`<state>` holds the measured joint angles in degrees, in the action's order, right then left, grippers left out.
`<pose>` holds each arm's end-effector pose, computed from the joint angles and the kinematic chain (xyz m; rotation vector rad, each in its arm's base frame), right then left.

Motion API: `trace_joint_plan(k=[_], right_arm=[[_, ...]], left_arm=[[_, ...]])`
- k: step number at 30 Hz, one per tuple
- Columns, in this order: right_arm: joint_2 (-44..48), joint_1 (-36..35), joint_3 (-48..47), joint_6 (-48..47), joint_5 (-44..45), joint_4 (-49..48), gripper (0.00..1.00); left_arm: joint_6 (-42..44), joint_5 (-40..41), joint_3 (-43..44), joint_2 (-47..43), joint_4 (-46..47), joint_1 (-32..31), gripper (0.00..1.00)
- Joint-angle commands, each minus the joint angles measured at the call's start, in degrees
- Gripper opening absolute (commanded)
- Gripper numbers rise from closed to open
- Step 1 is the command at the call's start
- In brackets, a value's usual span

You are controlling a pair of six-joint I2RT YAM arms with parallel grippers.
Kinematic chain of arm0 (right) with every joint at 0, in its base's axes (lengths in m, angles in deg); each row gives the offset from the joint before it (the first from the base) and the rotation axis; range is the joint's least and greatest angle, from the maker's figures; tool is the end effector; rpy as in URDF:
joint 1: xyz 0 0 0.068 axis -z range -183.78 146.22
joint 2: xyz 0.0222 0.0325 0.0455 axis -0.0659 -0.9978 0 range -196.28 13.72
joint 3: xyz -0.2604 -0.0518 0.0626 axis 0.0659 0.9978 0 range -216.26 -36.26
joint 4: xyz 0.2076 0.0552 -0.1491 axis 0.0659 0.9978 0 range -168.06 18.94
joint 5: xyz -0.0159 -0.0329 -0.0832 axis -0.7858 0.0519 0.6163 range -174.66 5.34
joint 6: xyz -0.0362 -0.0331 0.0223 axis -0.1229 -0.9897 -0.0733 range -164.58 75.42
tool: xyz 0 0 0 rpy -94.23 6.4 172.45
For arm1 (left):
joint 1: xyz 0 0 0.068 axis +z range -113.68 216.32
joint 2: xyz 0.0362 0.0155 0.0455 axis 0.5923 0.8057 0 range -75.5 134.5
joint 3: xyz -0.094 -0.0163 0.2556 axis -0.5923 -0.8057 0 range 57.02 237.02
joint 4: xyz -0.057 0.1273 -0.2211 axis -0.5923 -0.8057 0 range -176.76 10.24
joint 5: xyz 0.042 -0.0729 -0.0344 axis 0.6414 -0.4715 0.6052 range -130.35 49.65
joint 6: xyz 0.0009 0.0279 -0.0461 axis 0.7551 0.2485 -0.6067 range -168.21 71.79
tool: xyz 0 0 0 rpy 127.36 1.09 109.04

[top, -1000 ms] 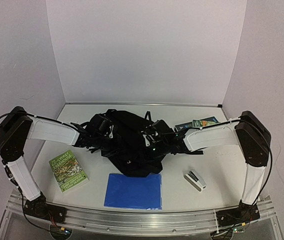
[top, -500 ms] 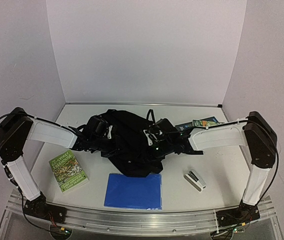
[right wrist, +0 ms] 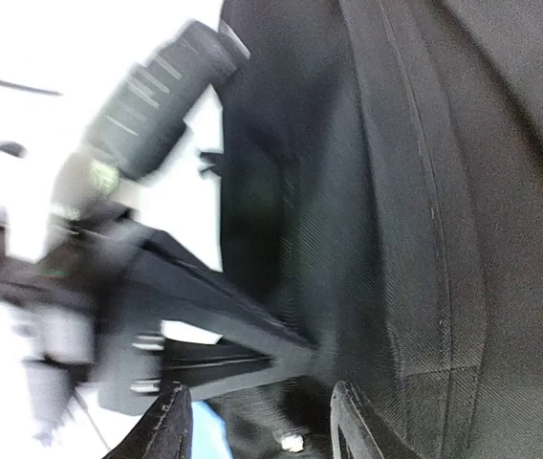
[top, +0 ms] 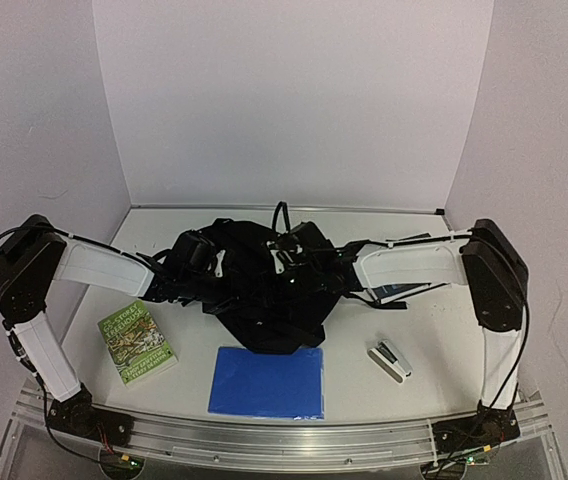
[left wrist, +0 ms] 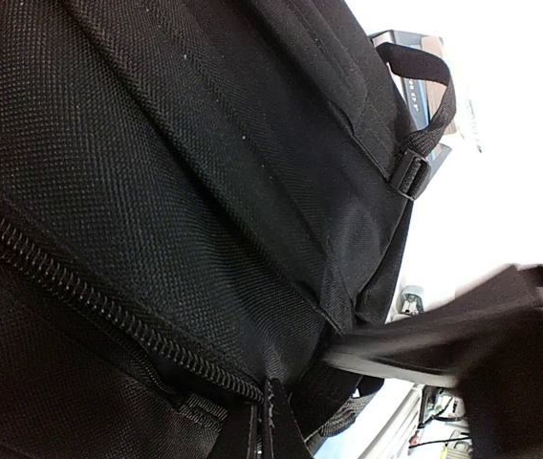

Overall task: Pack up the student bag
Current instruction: Adjust the student bag at the center of the board.

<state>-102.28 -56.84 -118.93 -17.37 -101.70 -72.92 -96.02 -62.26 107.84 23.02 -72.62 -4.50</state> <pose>0.2669 0.3723 0.1990 -0.7160 2.3333 1.0361 0.2560 -0.2386 0.1642 0.0708 2.5383 -1.1638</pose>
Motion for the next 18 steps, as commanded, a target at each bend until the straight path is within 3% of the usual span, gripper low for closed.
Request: trace_joint_plan(k=[1, 9, 18], right_arm=[[-1.39, -0.11, 0.42, -2.08, -1.78, 1.01, 0.47], [0.88, -1.46, 5.84, -5.98, -16.69, 1.04, 0.44], [0.84, -2.39, 9.66, -7.19, -14.68, 3.46, 0.37]], left_arm=[[1.37, 0.17, 0.06, -3.62, 2.38, 0.11, 0.00], [1.76, 0.90, 0.60, -2.71, 1.02, 0.30, 0.00], [1.59, 1.94, 0.42, -1.98, 0.28, 0.48, 0.00]])
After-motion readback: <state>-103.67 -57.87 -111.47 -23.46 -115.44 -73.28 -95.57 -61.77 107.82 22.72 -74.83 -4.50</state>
